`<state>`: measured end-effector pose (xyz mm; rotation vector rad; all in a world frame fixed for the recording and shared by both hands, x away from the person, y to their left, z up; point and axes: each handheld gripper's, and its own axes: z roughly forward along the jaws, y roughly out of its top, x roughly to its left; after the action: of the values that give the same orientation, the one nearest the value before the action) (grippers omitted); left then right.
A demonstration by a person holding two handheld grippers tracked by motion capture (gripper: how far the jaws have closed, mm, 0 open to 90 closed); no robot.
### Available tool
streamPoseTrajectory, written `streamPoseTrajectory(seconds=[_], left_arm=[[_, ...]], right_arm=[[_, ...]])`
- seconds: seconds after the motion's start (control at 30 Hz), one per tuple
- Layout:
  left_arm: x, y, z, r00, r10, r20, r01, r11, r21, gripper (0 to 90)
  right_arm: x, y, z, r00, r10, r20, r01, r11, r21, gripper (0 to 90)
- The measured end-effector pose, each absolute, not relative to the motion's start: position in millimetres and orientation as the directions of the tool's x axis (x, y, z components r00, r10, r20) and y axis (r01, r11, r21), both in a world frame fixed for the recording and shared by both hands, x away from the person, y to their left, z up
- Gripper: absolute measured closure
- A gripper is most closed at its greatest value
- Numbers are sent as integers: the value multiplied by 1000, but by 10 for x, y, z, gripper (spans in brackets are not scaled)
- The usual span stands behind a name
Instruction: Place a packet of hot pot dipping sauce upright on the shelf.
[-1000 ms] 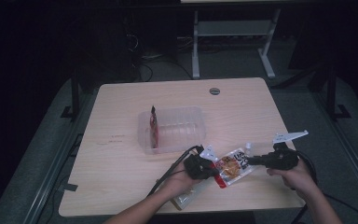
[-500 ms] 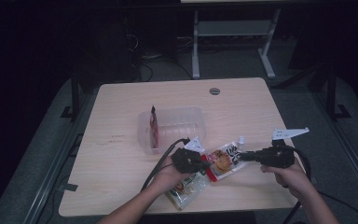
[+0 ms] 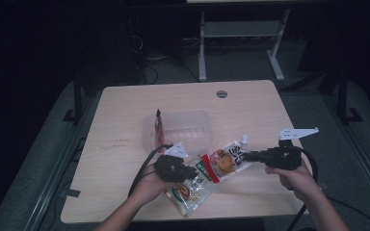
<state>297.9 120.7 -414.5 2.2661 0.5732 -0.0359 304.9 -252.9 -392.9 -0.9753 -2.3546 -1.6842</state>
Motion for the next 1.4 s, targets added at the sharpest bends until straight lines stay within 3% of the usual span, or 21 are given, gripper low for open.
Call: streamPoseTrajectory(seconds=[0.4, 0.8, 1.17, 1.4], left_arm=[[2835, 1865, -4093, 871, 448, -202, 448, -555, 702, 578], [2690, 2311, -4126, 839, 500, -216, 496, -536, 683, 533], [2682, 2416, -4209, 823, 527, -214, 523, -553, 648, 401], [2690, 2386, -4256, 830, 522, -197, 514, -579, 632, 387]], right_arm=[[3185, -2387, -3681, -811, 432, 395, 495, 147, 856, 898], [3439, -2065, -3456, -831, 416, 370, 457, 132, 879, 898], [3756, -1792, -3421, -824, 435, 362, 453, 123, 883, 898], [3934, -1617, -3428, -819, 446, 360, 453, 120, 883, 898]])
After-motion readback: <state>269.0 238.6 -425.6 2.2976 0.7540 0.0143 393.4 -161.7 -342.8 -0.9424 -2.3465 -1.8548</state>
